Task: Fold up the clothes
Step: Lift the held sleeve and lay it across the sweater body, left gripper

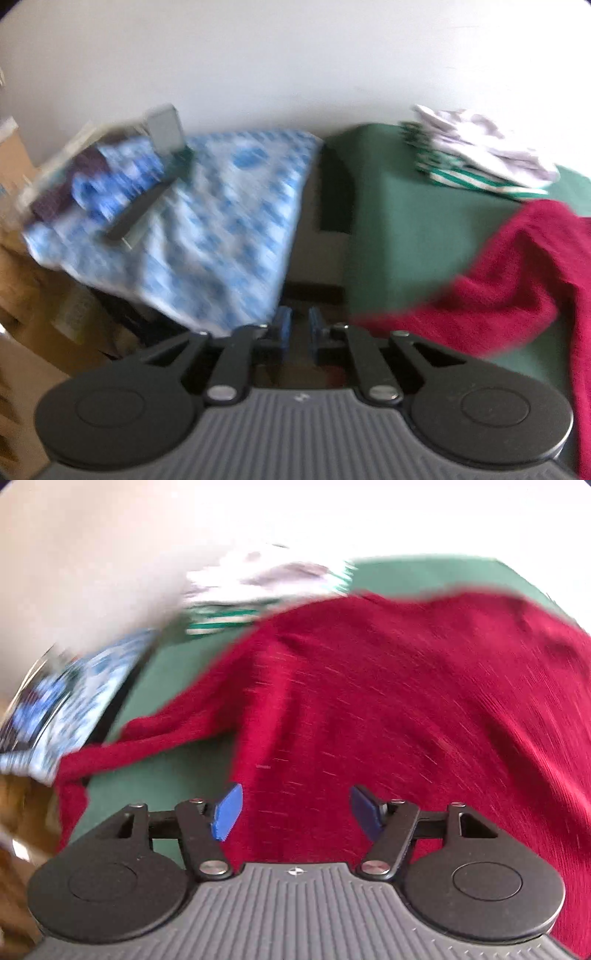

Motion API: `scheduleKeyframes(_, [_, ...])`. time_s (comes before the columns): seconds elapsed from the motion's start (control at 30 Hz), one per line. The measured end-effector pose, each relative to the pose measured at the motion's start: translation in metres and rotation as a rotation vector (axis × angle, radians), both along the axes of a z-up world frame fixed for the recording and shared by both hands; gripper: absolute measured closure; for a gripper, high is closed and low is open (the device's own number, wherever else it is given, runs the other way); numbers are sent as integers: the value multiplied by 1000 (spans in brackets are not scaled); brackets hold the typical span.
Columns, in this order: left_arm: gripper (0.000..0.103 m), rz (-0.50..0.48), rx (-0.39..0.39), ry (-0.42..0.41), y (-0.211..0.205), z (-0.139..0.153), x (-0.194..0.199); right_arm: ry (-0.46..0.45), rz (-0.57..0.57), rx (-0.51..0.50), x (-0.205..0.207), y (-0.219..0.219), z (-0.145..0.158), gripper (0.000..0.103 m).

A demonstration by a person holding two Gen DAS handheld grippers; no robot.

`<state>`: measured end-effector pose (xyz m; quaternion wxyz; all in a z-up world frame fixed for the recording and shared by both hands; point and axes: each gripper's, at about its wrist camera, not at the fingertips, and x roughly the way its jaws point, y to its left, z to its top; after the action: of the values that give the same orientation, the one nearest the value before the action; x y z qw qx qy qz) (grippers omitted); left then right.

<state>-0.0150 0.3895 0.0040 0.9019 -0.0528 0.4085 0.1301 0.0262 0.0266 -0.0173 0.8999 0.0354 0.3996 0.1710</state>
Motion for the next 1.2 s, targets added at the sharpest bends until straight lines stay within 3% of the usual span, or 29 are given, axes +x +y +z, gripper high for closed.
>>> scheduleKeyframes(0.07, [66,-35,-57,12,-11,-8,-18,-37,64,-37,-7,18,1,49])
scheduleKeyframes(0.13, [63,-70,-108,28,-22,-16,-35,-24,110,-39,-6,31,-1,86])
scheduleKeyframes(0.17, [61,-84,-109,47,-29,-24,-41,-23,142,-44,-4,39,-2,88])
scheduleKeyframes(0.27, [53,-91,-90,89,-40,-41,-55,-113,321,-130,-6,82,6,78])
scheduleKeyframes(0.33, [51,-71,-99,101,-39,-47,-66,-218,465,-221,-13,119,8,53])
scheduleKeyframes(0.43, [38,-26,-126,105,-30,-53,-85,-365,632,-366,-23,165,0,43])
scheduleKeyframes(0.57, [33,18,-137,114,-19,-58,-106,-484,773,-501,-26,219,-19,42])
scheduleKeyframes(0.67, [23,45,-142,111,-13,-57,-115,-572,852,-629,-28,250,-35,45])
scheduleKeyframes(0.7, [21,54,-145,108,-11,-56,-118,-584,860,-660,-25,259,-39,60])
scheduleKeyframes(0.73, [21,59,-154,101,-9,-56,-120,-545,849,-652,-17,265,-39,93])
scheduleKeyframes(0.77, [21,58,-166,95,-9,-55,-121,-497,832,-628,-7,270,-37,93])
scheduleKeyframes(0.87, [20,41,-189,84,-12,-54,-121,-339,729,-435,30,270,-11,93])
scheduleKeyframes(0.97, [16,6,-210,79,-23,-55,-117,-312,648,-300,51,257,18,93])
scheduleKeyframes(1.07, [14,-40,-226,70,-36,-56,-109,-182,548,-45,78,223,40,93])
scheduleKeyframes(1.1, [14,-56,-223,64,-41,-55,-106,-145,496,-5,86,212,41,91])
scheduleKeyframes(1.2, [14,-106,-204,38,-55,-52,-95,-190,448,-89,88,192,28,91])
